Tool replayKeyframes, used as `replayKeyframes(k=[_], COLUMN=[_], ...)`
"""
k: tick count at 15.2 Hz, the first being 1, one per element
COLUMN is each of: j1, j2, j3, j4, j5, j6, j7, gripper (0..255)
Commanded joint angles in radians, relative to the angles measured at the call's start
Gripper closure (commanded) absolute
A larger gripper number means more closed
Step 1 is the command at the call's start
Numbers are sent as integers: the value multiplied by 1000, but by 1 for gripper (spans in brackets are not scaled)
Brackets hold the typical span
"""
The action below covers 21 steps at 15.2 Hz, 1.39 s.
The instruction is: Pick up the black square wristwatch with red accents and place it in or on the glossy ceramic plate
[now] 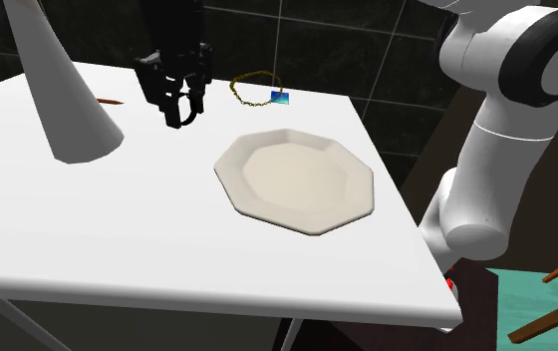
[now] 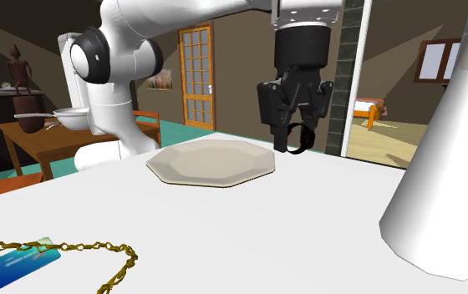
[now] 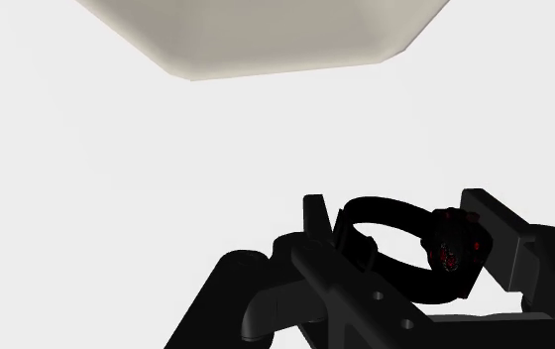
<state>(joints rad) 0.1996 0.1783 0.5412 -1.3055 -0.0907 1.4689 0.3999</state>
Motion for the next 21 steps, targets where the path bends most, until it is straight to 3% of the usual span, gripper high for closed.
replayKeyframes(k=[1,3,6,10,17,21], j1=[11,16,-42,-70,-45,-38], j2=[22,32,-139,-343,-688,-707], j3=[3,4,-7,-46,-145,-144], j4=[54,82,-119,-328,-630,-700], j5=[-12,-18,72,171,285,291], j6=[-35,-55,-1,29,1,52], j7=[7,10,-34,-98,-197,-202], gripper=[255,255,255,255,255,255])
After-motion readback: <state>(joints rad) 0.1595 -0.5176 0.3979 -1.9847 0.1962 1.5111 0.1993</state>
